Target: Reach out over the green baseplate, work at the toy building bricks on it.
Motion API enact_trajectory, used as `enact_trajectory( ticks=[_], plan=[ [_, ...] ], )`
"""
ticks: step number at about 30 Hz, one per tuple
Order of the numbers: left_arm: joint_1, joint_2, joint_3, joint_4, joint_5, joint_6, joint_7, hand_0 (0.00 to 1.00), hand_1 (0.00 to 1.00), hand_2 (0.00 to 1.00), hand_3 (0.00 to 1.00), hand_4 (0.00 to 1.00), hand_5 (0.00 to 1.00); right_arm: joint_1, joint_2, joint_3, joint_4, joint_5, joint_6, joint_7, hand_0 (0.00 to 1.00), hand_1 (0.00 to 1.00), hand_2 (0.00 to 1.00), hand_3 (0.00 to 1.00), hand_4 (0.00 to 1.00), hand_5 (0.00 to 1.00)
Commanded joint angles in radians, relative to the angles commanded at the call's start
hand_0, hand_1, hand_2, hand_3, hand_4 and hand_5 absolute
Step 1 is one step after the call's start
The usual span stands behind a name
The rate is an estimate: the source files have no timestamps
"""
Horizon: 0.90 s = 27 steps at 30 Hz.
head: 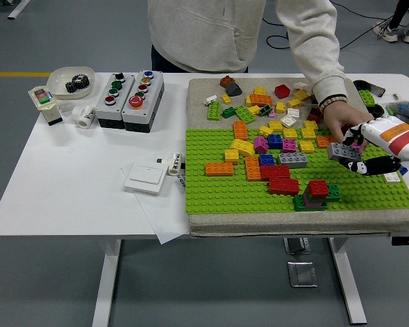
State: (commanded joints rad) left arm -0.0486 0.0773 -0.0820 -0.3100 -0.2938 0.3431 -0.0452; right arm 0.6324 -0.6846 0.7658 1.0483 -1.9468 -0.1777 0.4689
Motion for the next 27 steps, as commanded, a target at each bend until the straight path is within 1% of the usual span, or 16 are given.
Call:
enact_trajectory(
  ticks=[2, 3, 5, 7, 16, 23, 27],
  plan=[
    [0.0, 0.0, 0.0, 0.0, 0.0, 0.0, 0.0, 0.605, 0.725, 0.705, 0.558, 0.586, 0.622, -0.008, -0.017, -0.005, 0.038, -0.009, 0.003, 0.009, 0.412, 0.472, 0.522, 0.495, 0.668, 0.411],
    [0.0, 0.0, 0.0, 0.0, -0.001, 0.0, 0.0, 0.605, 0.725, 0.705, 0.558, 0.586, 0.622, -0.009, -0.019, -0.006, 0.042, -0.01, 0.004, 0.01, 0.412, 0.472, 0.522, 0.495, 0.668, 0.411],
    [0.0, 0.0, 0.0, 0.0, -0.001, 0.0, 0.0, 0.605, 0.725, 0.705, 0.558, 0.586, 0.622, -0.012, -0.033, -0.02, 0.075, -0.034, 0.002, 0.023, 0.412, 0.472, 0.522, 0.495, 0.668, 0.411],
    [0.0, 0.0, 0.0, 0.0, -0.002, 0.0, 0.0, 0.606, 0.725, 0.707, 0.558, 0.586, 0.622, -0.012, -0.038, -0.027, 0.088, -0.049, -0.001, 0.029, 0.413, 0.471, 0.523, 0.496, 0.669, 0.408],
    [-0.003, 0.0, 0.004, -0.001, -0.009, -0.001, -0.003, 0.606, 0.725, 0.706, 0.557, 0.586, 0.623, -0.015, -0.044, -0.047, 0.13, -0.093, -0.004, 0.034, 0.416, 0.472, 0.523, 0.498, 0.67, 0.405],
    [-0.004, 0.0, 0.006, -0.001, -0.012, -0.002, -0.004, 0.606, 0.725, 0.704, 0.557, 0.584, 0.622, -0.022, -0.039, -0.047, 0.165, -0.095, -0.001, 0.01, 0.416, 0.472, 0.523, 0.499, 0.671, 0.402],
    [-0.004, 0.0, 0.007, -0.001, -0.011, -0.002, -0.004, 0.6, 0.725, 0.702, 0.556, 0.583, 0.622, -0.026, -0.035, -0.048, 0.174, -0.102, 0.003, -0.007, 0.419, 0.472, 0.524, 0.5, 0.675, 0.398]
  ],
)
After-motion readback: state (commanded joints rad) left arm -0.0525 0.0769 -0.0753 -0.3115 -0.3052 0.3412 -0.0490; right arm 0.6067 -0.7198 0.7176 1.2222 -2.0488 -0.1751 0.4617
